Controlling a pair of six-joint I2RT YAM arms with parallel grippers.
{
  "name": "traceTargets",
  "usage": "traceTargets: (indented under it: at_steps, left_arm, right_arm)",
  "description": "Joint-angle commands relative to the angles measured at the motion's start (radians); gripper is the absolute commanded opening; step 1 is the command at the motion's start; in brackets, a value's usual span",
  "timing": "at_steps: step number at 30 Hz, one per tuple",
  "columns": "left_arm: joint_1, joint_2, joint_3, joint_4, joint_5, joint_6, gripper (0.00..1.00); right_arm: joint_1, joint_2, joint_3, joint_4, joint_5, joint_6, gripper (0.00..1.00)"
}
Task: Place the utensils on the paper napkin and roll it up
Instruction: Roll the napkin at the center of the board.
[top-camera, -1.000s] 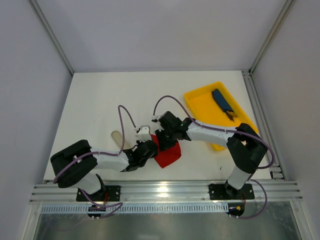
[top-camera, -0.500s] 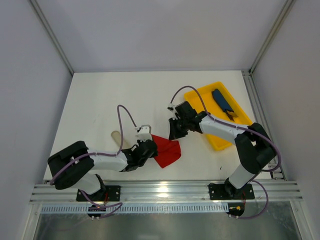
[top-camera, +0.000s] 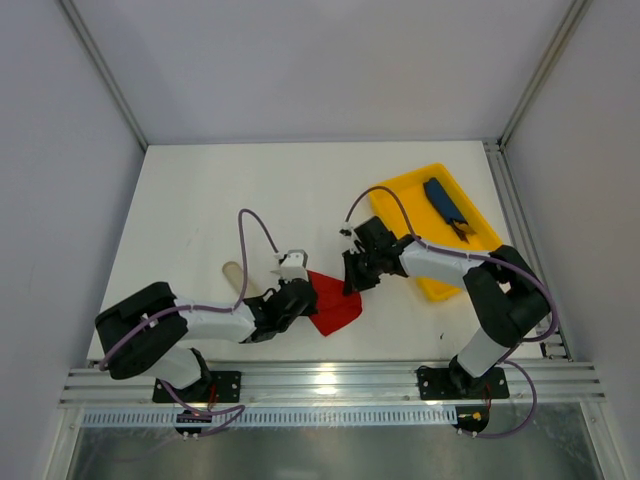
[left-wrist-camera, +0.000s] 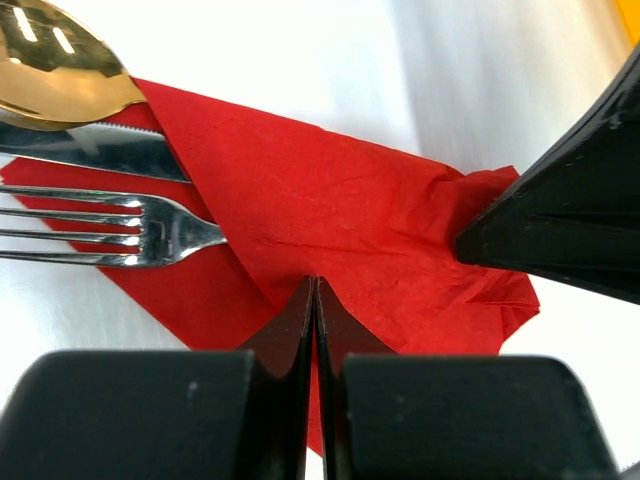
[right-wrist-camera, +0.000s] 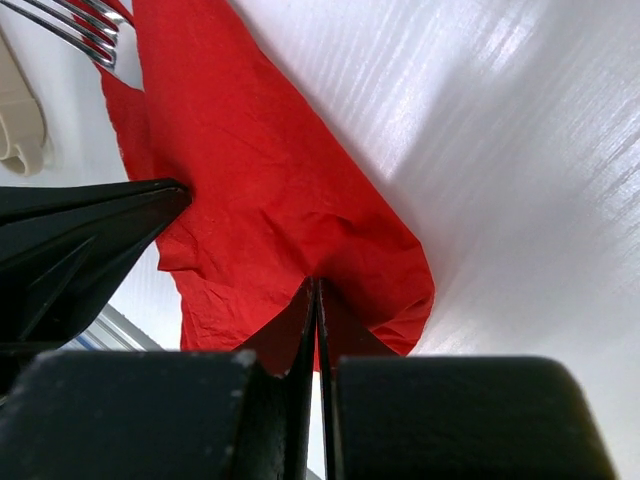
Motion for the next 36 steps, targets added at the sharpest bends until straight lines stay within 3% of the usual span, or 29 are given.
traceTargets:
  at_steps: [1,22,36]
  left_arm:
    - [0.003,0.012,0.029,0.064,0.029,0.027,0.00]
    - [0.003,0.037,0.014,0.051,0.075,0.005,0.00]
    - [0.003,0.044,0.017,0.047,0.076,0.006,0.00]
  right_arm:
    - [-0.006,-0.032,-0.024,0.049,0.001,0.011,0.04]
    - [-0.026,-0.076,0.035,0.017,0.003,-0.004,0.04]
    - [-0.056,0.006,0.045,0.010,0.032,-0.012,0.04]
